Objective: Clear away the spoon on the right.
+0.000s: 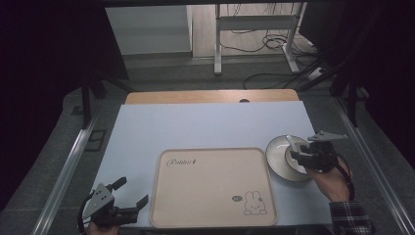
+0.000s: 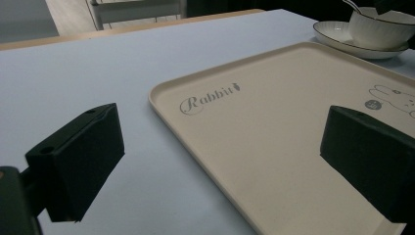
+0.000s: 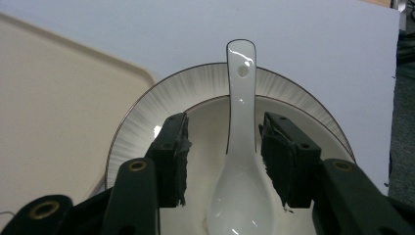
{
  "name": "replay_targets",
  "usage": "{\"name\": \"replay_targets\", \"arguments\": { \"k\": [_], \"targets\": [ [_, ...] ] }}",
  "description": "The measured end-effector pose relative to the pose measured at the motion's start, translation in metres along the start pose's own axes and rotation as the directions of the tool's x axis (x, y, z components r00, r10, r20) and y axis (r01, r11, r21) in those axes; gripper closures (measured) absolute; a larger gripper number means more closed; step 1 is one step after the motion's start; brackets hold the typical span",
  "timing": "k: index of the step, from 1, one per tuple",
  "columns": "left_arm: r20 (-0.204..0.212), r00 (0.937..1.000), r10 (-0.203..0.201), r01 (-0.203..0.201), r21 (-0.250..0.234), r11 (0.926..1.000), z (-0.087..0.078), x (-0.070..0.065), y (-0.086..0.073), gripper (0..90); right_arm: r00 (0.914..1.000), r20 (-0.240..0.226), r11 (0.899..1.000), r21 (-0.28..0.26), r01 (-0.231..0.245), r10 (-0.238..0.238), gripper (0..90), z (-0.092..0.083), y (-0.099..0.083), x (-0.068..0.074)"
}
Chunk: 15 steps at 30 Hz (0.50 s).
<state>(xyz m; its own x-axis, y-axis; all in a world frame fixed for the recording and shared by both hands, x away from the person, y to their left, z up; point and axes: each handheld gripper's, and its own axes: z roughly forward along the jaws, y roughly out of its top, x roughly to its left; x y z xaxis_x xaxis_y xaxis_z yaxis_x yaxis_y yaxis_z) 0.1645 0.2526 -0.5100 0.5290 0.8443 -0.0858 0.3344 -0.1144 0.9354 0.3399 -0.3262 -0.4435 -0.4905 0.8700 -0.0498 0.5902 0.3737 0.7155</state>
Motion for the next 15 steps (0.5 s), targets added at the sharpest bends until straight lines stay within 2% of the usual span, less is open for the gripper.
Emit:
{"name": "replay_targets", "arguments": {
  "k": [15],
  "targets": [
    [-0.002, 1.0, 0.0, 0.0, 0.001, 1.0, 0.0, 0.0, 0.0, 2.4, 0.9998, 0.018, 0.999, 0.041, 0.001, -0.002, 60.4, 0.014, 0.001, -0.006]
  ]
}}
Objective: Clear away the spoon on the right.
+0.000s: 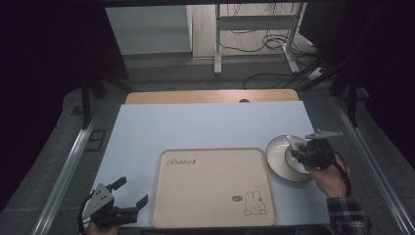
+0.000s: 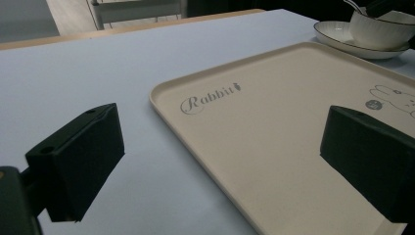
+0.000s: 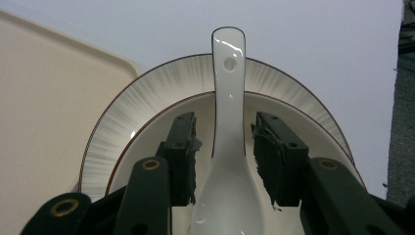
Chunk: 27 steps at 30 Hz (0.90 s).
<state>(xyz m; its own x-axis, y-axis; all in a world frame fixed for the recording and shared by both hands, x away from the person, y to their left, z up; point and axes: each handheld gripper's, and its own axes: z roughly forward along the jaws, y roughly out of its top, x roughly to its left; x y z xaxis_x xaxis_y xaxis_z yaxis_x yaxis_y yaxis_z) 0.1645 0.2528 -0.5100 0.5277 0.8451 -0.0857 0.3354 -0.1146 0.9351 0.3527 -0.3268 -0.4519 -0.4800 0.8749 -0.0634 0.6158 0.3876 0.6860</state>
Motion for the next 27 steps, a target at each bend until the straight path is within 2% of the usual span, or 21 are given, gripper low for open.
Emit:
{"name": "replay_targets", "arguments": {
  "k": [11, 22, 27],
  "targets": [
    [0.0, 1.0, 0.0, 0.0, 0.001, 1.0, 0.0, 0.0, 0.0, 2.4, 0.9999, 0.013, 1.0, 0.031, -0.003, 0.002, 63.8, 0.009, -0.001, 0.0],
    [0.0, 1.0, 0.001, -0.001, 0.0, 1.0, 0.0, 0.0, 0.0, 2.4, 0.9991, 0.036, 0.998, 0.06, 0.022, -0.025, 71.6, 0.015, 0.0, 0.003],
    [0.0, 1.0, 0.002, -0.002, 0.001, 1.0, 0.0, 0.0, 0.0, 2.5, 0.9992, 0.033, 0.998, 0.062, 0.02, -0.022, 72.1, 0.015, 0.001, 0.003]
  ]
}}
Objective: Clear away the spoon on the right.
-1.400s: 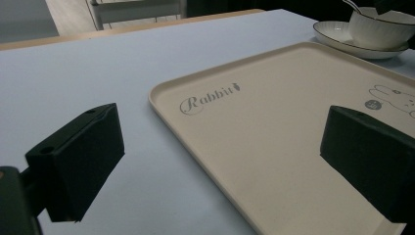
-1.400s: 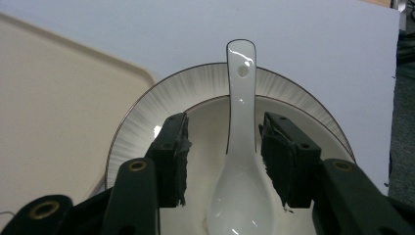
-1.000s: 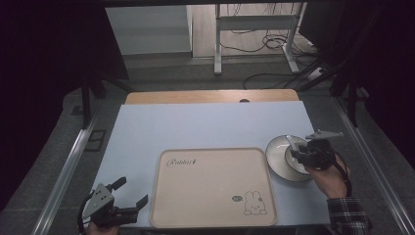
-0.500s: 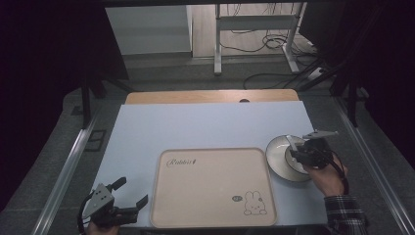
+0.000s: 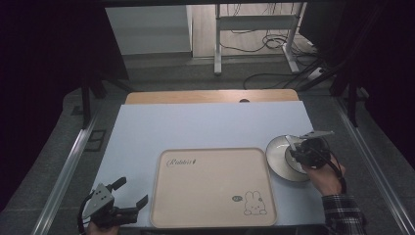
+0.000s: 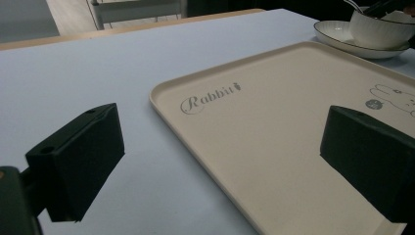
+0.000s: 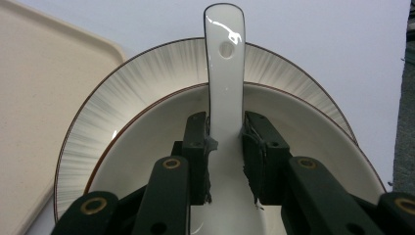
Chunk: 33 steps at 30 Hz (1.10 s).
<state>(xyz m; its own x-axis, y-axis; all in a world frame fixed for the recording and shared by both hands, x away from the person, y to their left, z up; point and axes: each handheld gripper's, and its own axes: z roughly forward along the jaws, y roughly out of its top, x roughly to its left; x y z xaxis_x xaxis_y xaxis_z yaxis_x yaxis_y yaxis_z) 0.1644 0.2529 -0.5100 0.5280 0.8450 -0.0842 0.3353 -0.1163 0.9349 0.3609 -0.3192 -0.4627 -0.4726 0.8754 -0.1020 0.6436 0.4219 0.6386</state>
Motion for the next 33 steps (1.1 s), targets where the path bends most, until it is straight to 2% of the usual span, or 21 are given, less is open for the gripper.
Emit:
{"name": "replay_targets", "arguments": {
  "k": [6, 18, 33],
  "targets": [
    [0.0, 1.0, 0.0, 0.0, 0.0, 1.0, 0.0, 0.0, 0.0, 2.4, 1.0, 0.007, 1.0, 0.001, 0.001, -0.001, 73.2, -0.002, 0.0, 0.002],
    [-0.001, 1.0, 0.0, 0.0, 0.0, 1.0, 0.0, 0.0, 0.0, 2.4, 0.9997, 0.001, 0.999, -0.044, -0.023, 0.023, 73.7, -0.016, 0.002, -0.001],
    [-0.003, 1.0, 0.0, 0.0, -0.002, 1.0, 0.0, 0.0, 0.0, 2.4, 0.999, -0.014, 0.996, -0.073, -0.042, 0.041, 74.0, -0.03, 0.006, -0.006]
  ]
}}
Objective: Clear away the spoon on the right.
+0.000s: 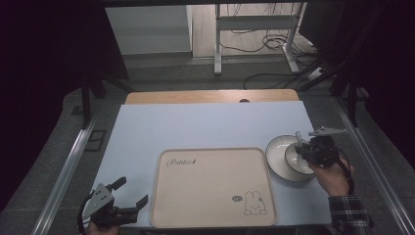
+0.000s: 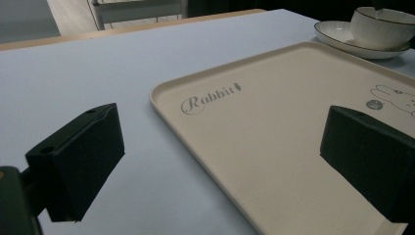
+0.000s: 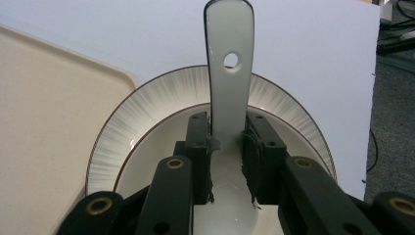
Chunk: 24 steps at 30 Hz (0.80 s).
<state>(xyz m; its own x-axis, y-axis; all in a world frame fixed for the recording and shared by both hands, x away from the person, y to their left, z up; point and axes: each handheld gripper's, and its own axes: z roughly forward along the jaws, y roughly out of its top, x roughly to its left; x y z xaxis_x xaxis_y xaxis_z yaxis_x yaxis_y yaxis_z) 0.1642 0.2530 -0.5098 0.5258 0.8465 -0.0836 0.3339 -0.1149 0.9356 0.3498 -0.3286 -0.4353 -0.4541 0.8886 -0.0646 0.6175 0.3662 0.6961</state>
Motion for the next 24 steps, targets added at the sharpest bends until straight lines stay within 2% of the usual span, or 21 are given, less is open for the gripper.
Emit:
{"name": "replay_targets", "arguments": {
  "k": [14, 24],
  "targets": [
    [-0.005, 1.0, 0.002, -0.002, -0.006, 1.0, -0.001, 0.0, 0.0, 2.4, 0.9999, -0.013, 0.999, -0.045, -0.008, 0.007, 74.1, -0.02, 0.008, -0.001],
    [-0.008, 1.0, 0.003, -0.003, -0.009, 1.0, -0.001, 0.0, 0.001, 2.4, 0.9997, -0.025, 0.998, -0.057, -0.008, 0.007, 74.2, -0.03, 0.014, 0.002]
  ]
}}
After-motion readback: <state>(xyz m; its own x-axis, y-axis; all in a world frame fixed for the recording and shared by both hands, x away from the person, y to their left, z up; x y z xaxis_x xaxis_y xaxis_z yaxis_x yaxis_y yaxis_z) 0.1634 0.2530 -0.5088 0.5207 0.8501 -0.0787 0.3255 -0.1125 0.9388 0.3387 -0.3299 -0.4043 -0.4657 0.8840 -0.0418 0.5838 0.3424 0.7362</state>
